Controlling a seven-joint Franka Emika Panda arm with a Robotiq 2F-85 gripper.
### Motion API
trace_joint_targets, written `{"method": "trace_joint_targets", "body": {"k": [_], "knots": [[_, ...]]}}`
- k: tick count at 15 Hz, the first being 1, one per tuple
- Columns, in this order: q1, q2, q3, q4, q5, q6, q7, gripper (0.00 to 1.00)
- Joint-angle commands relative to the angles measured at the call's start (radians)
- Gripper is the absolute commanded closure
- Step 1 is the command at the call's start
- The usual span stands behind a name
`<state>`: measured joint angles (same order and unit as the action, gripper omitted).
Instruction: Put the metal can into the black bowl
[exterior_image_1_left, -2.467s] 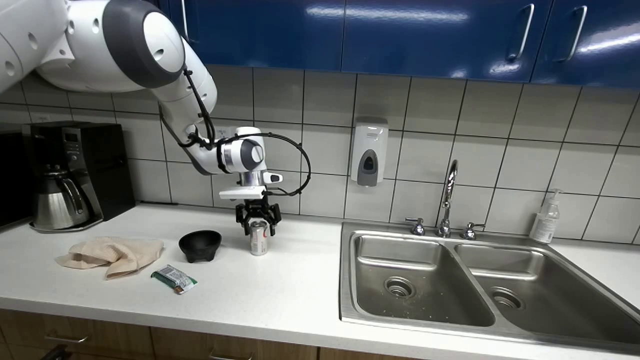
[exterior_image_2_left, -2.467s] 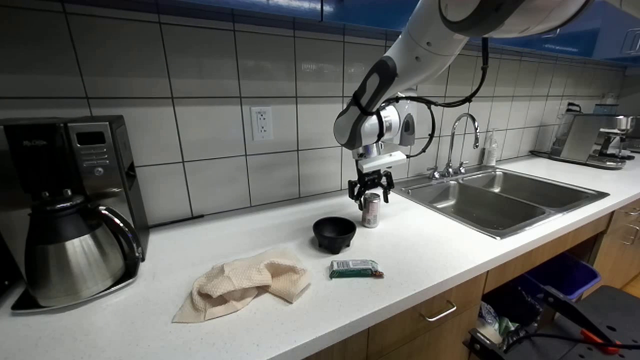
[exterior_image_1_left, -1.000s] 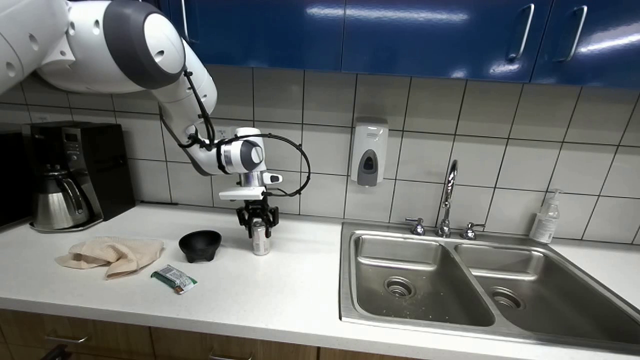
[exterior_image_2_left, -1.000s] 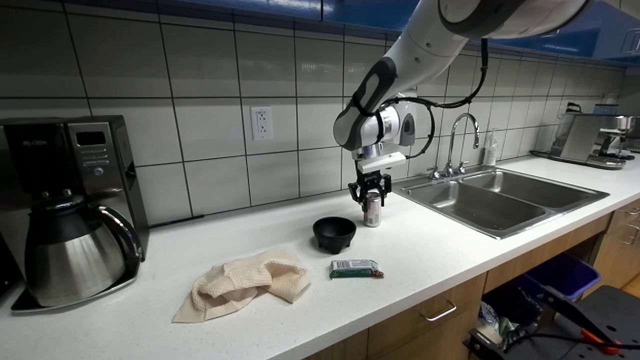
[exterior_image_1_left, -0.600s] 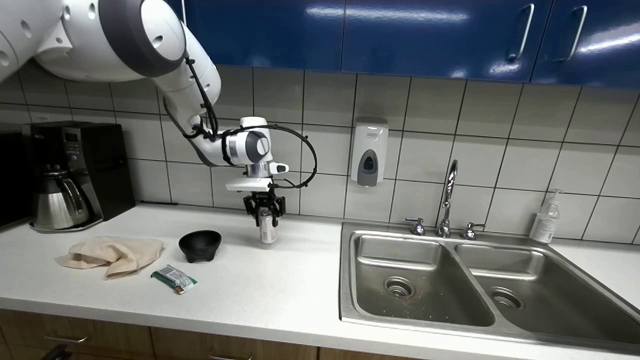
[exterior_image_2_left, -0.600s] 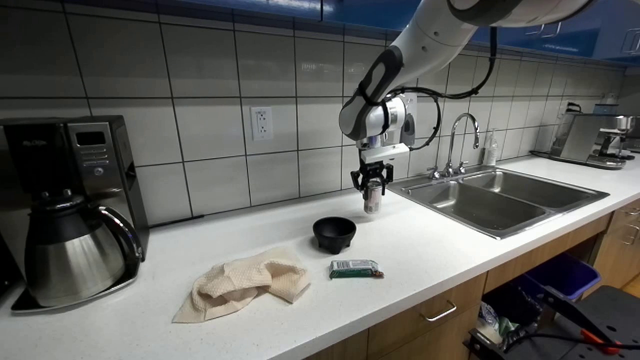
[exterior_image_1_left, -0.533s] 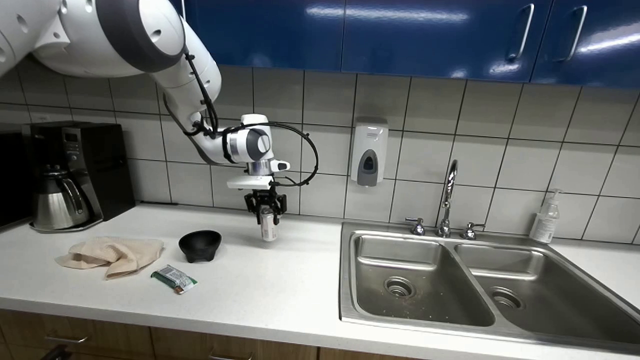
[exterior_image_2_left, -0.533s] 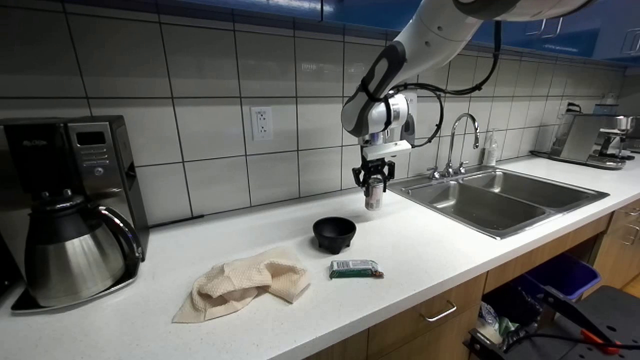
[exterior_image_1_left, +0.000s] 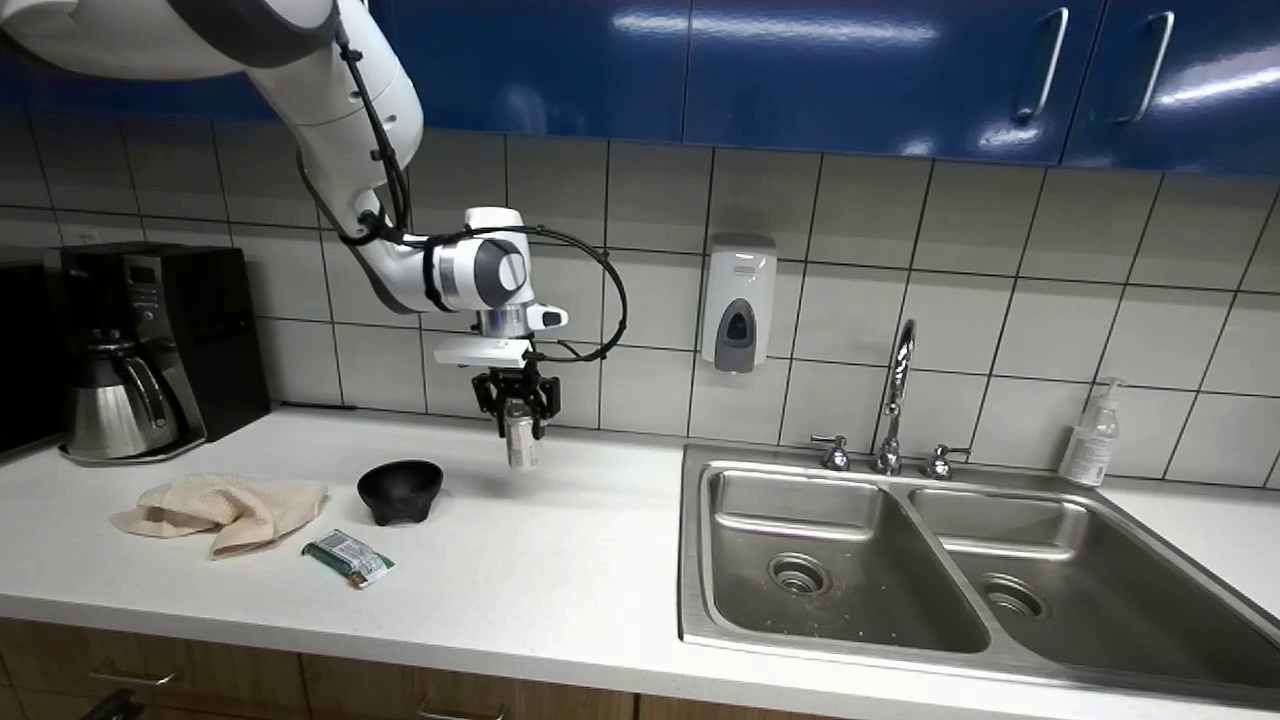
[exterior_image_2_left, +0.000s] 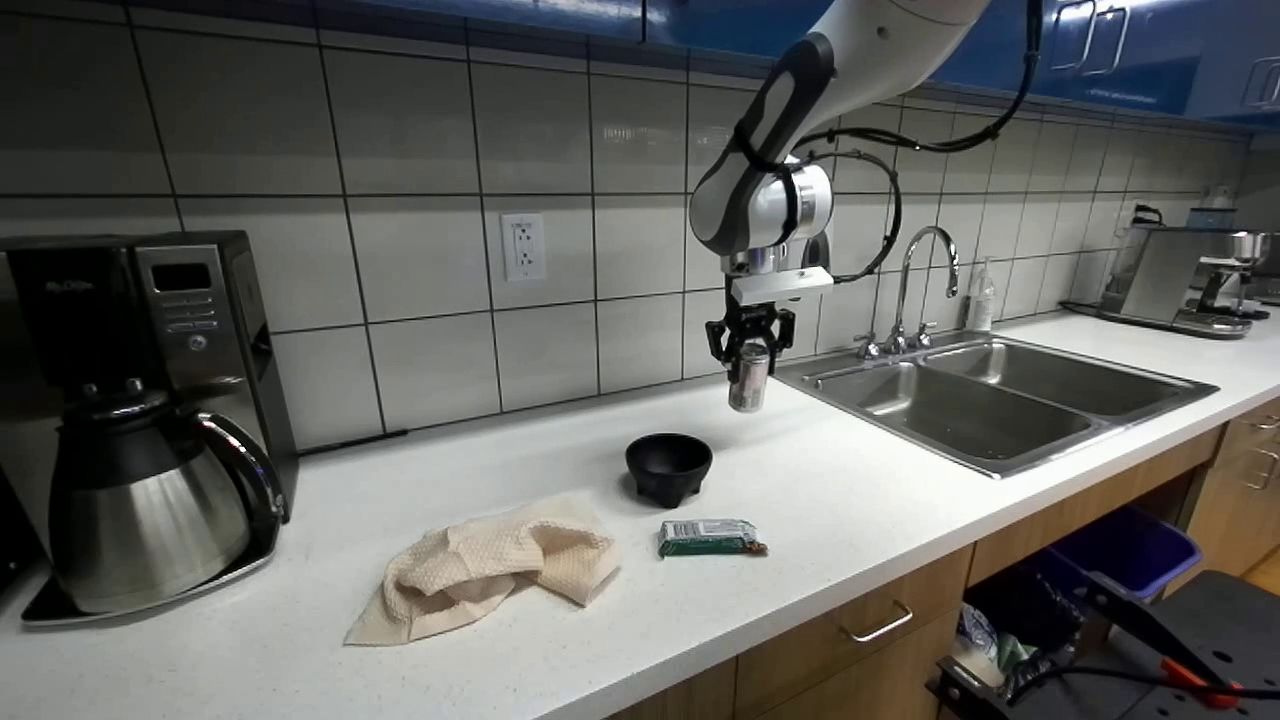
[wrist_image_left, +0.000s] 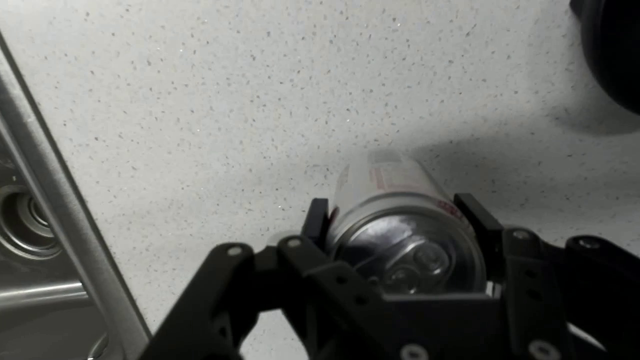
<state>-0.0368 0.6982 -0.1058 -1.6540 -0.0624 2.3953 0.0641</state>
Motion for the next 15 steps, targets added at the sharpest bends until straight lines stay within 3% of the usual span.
{"method": "trace_joint_targets", "body": {"k": [1,8,15], "knots": [[0.008,-0.115,0.023,-0.137,-0.002,0.051,-0.012,0.6],[0.035,-0.206,0.058,-0.259,0.0,0.094,-0.021,0.6],[0.074,-0.238,0.088,-0.306,-0.005,0.118,-0.016,0.6]]}}
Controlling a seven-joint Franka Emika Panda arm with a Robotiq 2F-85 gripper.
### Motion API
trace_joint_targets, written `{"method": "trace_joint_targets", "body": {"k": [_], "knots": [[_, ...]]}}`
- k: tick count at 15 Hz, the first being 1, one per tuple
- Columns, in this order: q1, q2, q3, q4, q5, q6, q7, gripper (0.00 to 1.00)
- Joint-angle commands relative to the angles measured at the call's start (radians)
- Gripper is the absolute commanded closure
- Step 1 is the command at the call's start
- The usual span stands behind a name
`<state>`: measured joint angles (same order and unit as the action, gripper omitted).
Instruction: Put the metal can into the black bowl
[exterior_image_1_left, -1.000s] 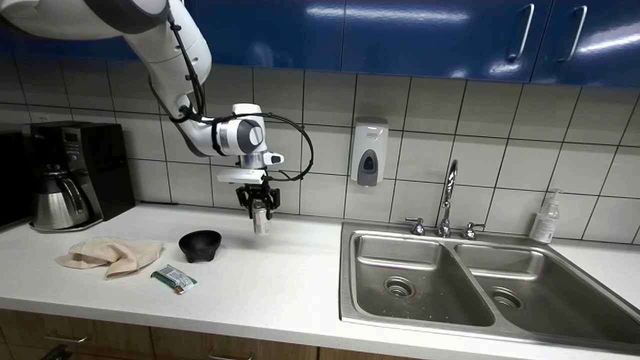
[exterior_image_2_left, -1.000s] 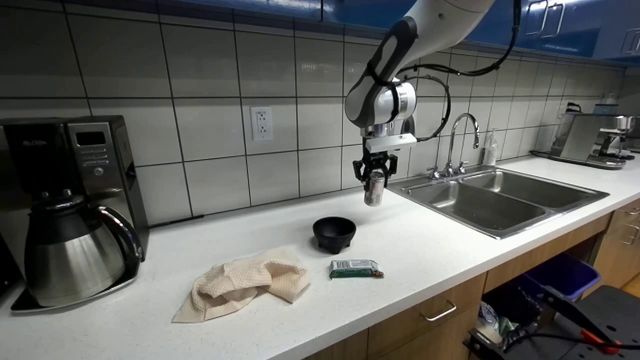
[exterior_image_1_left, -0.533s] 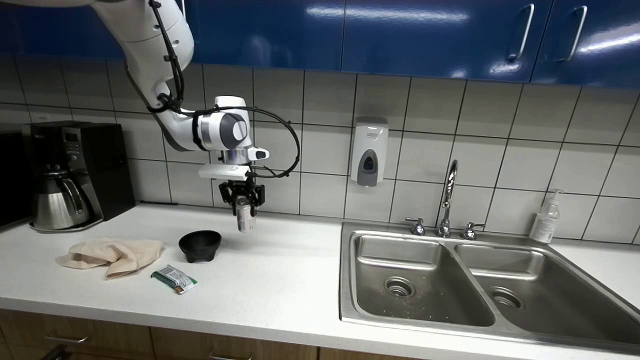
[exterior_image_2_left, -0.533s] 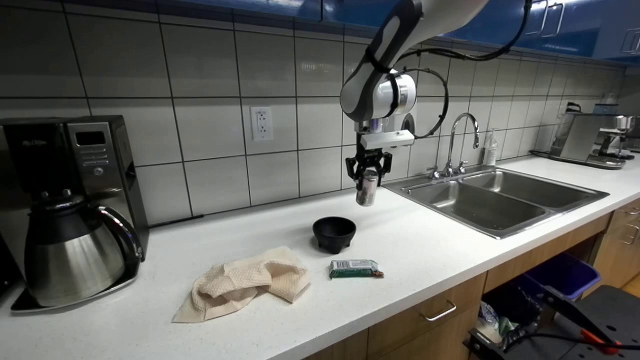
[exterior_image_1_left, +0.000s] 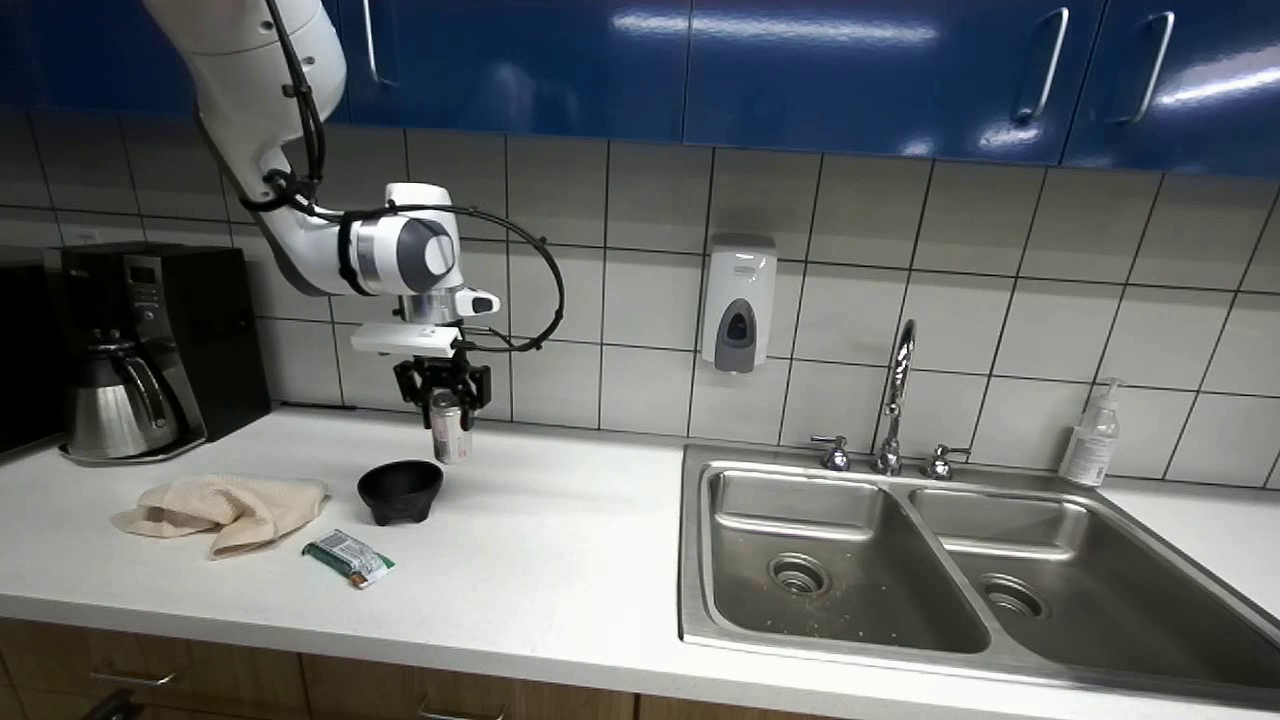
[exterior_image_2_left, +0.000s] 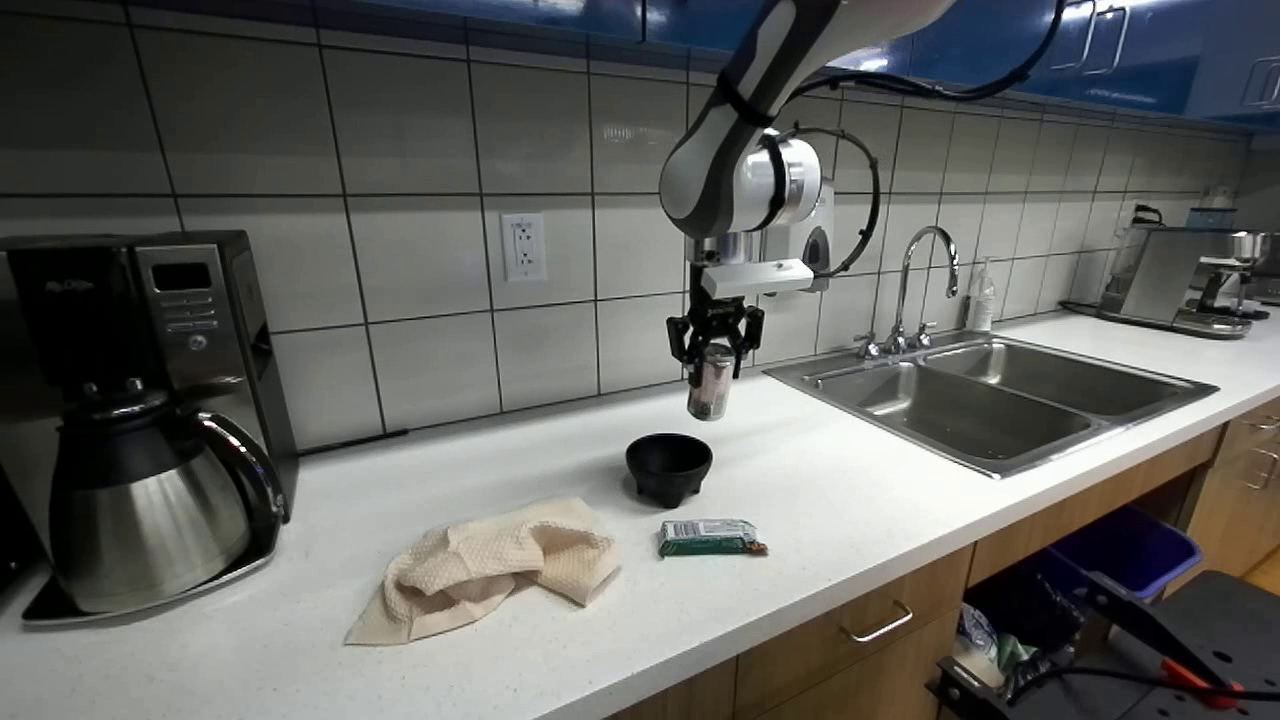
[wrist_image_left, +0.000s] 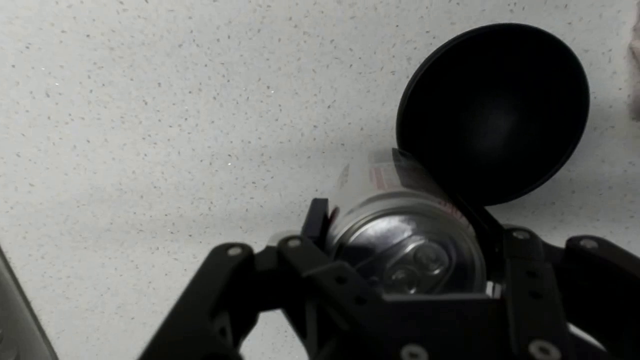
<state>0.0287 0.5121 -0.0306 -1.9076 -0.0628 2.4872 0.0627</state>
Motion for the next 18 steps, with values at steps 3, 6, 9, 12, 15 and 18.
{"method": "trace_joint_targets", "body": {"k": [3,6,9,12,15,18], "knots": [[0.027,-0.053,0.022,-0.062,-0.011,0.034,-0.015,0.6],[0.051,-0.047,0.025,-0.072,-0.027,0.031,-0.014,0.6],[0.076,-0.038,0.023,-0.08,-0.049,0.036,-0.007,0.6],[0.102,-0.02,0.016,-0.082,-0.061,0.063,0.022,0.6],[0.122,0.003,0.009,-0.079,-0.073,0.09,0.038,0.6],[0.138,0.034,-0.002,-0.067,-0.092,0.102,0.049,0.6]]}}
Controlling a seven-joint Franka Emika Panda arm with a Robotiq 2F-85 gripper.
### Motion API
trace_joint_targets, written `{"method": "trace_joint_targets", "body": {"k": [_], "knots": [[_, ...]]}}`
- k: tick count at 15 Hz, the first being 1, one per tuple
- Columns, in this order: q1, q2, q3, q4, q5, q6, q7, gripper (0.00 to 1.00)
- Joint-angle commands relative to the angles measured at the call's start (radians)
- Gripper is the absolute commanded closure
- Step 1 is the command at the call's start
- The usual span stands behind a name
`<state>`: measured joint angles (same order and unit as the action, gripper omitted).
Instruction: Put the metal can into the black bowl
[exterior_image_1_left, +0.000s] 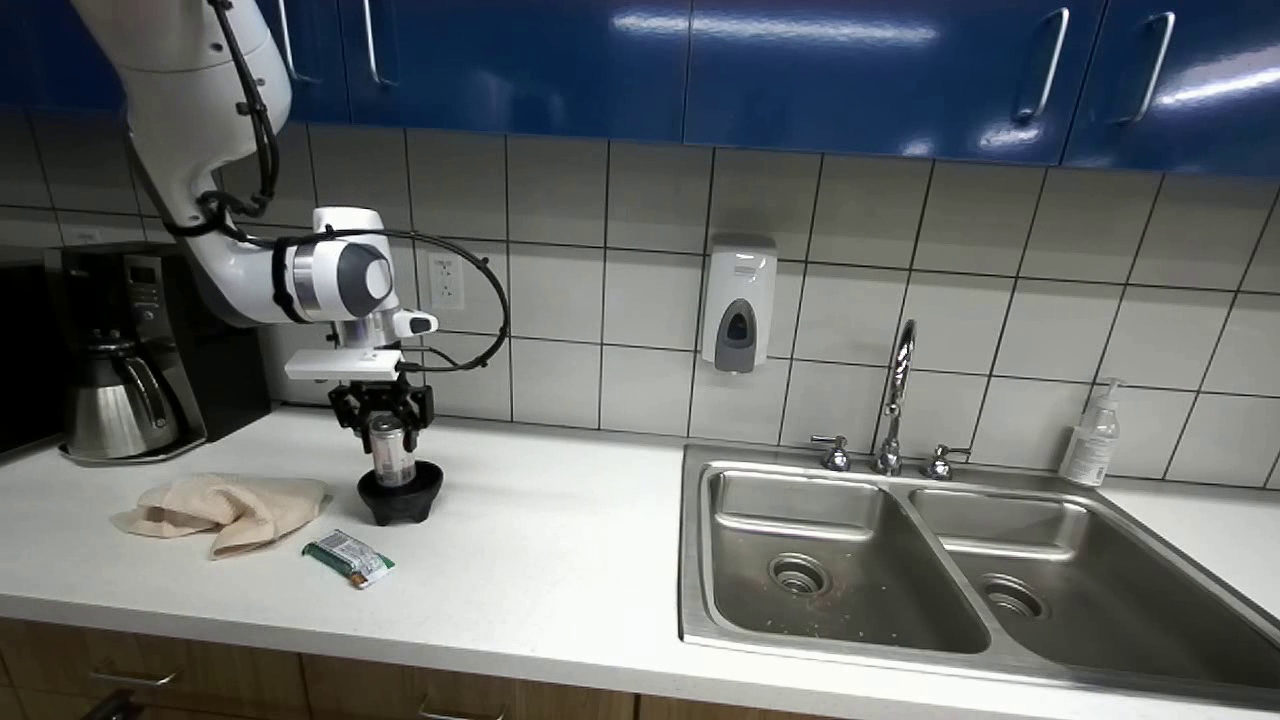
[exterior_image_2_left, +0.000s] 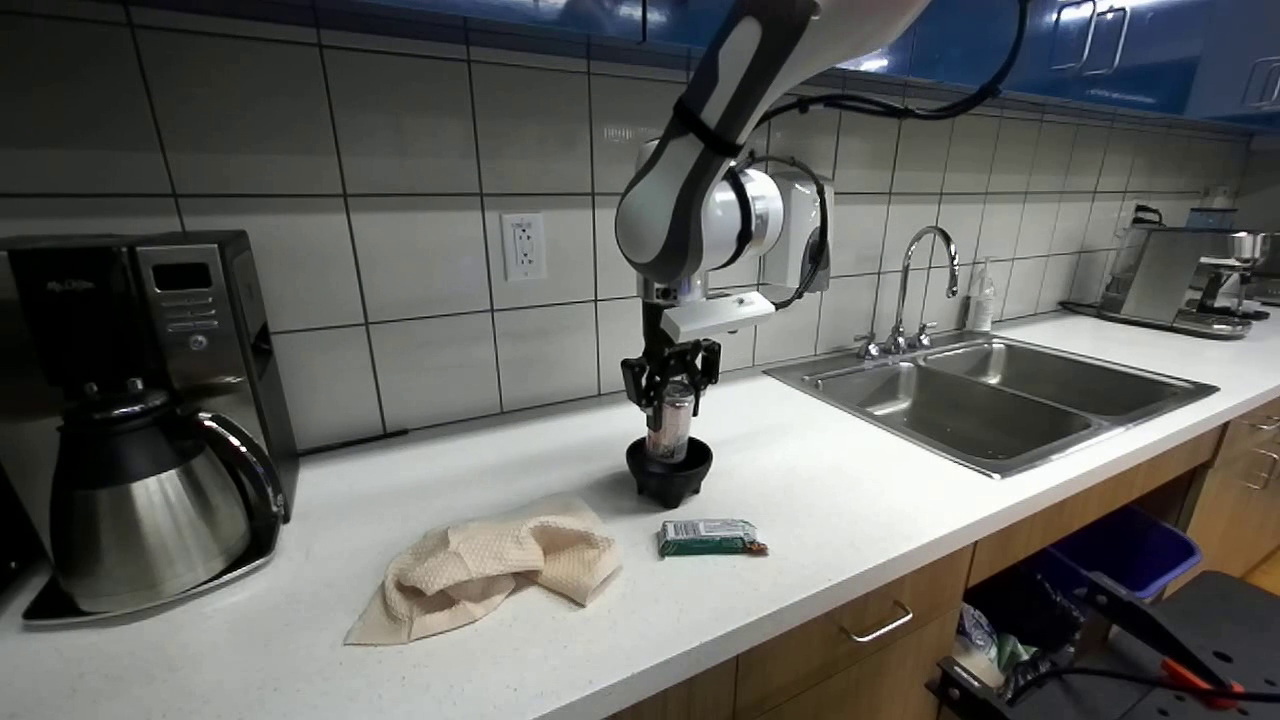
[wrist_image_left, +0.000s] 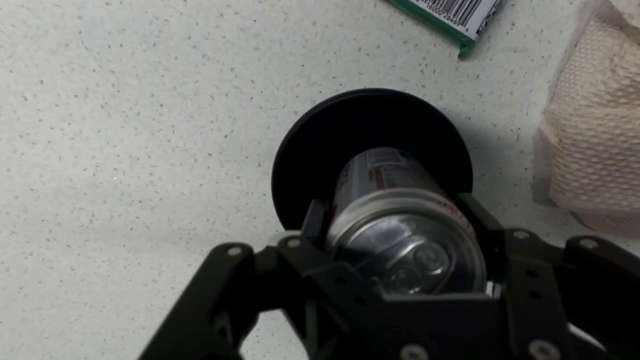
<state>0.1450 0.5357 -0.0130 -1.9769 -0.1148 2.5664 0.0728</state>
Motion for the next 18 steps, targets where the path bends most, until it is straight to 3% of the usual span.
{"method": "trace_joint_targets", "body": {"k": [1,9,10,11,14,18], "knots": [[0.027,0.02,-0.023,0.007,-0.046,0.023,0.043,0.6],[0.062,0.081,-0.066,0.036,-0.076,0.043,0.084,0.6],[0.07,0.084,-0.073,0.041,-0.081,0.03,0.094,0.39],[0.069,0.087,-0.074,0.044,-0.079,0.035,0.092,0.1],[0.076,0.088,-0.082,0.05,-0.079,0.029,0.102,0.0],[0.064,0.063,-0.079,0.047,-0.069,0.03,0.093,0.0]]}}
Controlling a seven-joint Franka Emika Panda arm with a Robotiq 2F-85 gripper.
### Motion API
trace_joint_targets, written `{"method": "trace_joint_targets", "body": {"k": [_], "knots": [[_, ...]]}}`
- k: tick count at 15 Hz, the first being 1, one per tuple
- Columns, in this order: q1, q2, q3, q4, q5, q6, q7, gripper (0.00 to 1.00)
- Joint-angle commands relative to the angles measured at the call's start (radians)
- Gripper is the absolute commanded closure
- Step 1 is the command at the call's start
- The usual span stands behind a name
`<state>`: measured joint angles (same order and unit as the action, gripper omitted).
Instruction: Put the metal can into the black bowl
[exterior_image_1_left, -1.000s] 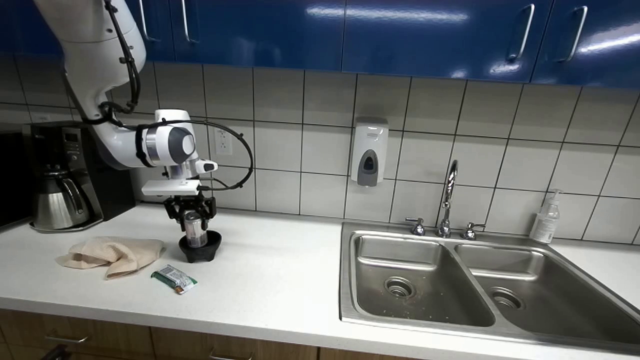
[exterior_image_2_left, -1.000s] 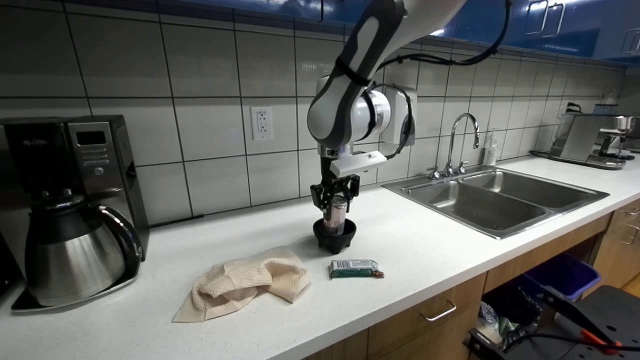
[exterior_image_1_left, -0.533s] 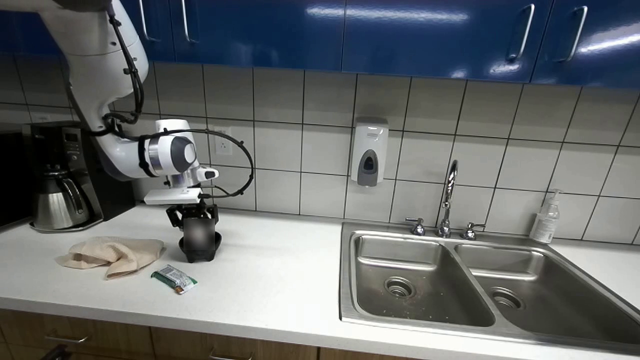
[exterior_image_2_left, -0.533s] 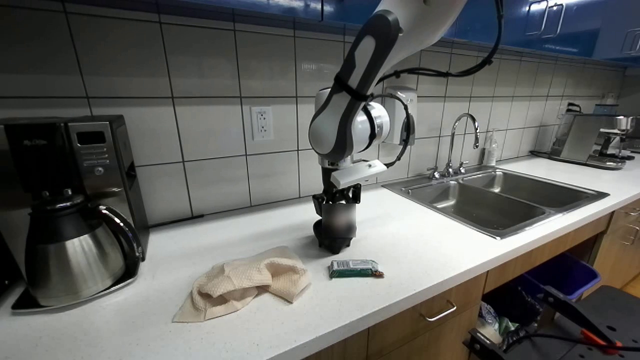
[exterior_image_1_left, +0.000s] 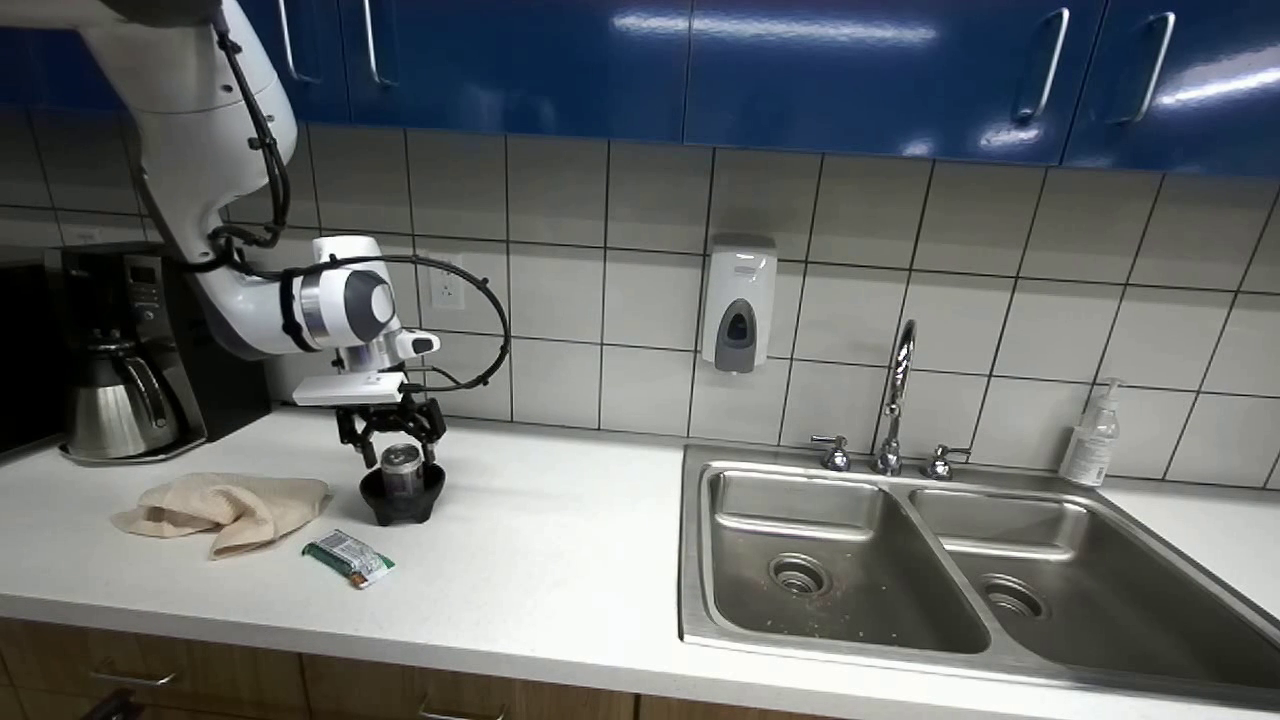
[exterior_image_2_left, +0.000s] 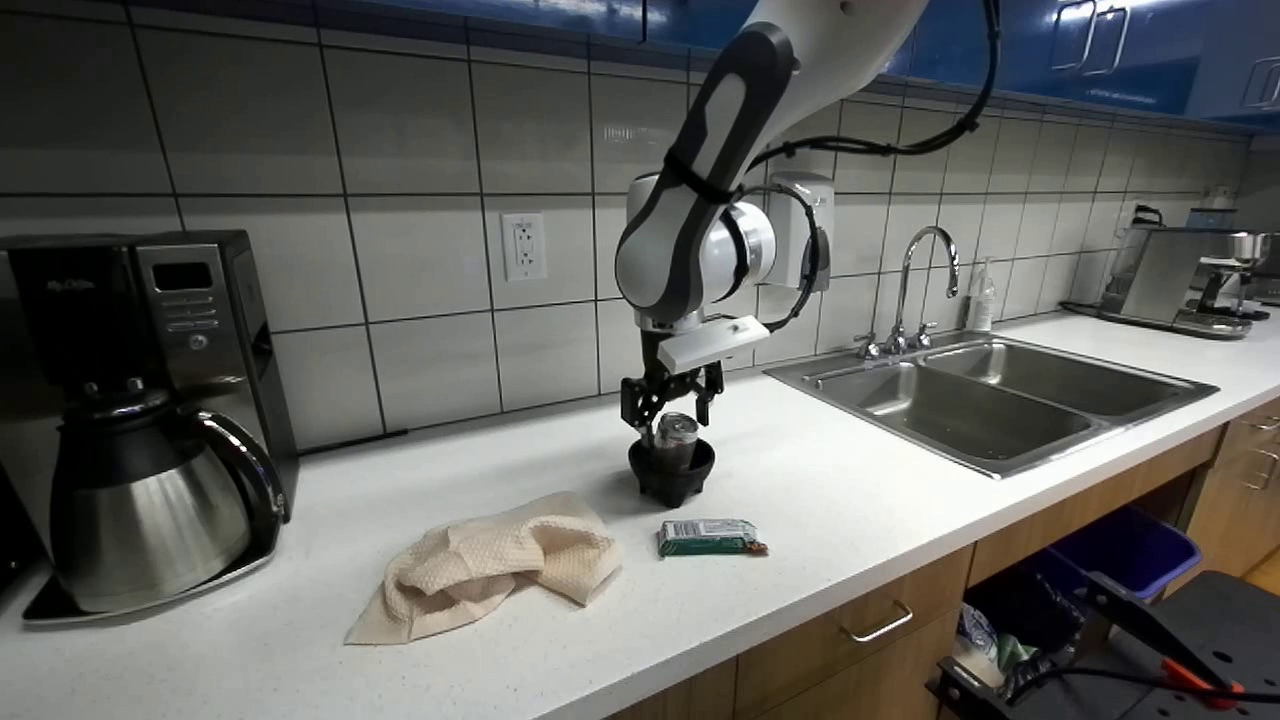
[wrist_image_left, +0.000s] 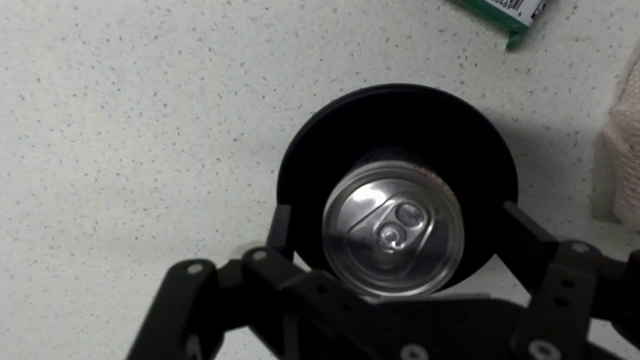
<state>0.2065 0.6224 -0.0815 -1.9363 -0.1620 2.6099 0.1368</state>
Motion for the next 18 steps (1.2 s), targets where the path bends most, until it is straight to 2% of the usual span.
{"method": "trace_joint_targets", "body": {"k": [1,5,10,18], "knots": [[-0.008,-0.042,-0.005,0.005,-0.016,-0.031,0.013,0.0],[-0.037,-0.106,0.002,-0.025,-0.008,-0.052,-0.018,0.0],[-0.083,-0.195,0.008,-0.119,0.0,-0.01,-0.034,0.0],[-0.193,-0.362,0.036,-0.314,0.021,0.046,-0.225,0.0]]}}
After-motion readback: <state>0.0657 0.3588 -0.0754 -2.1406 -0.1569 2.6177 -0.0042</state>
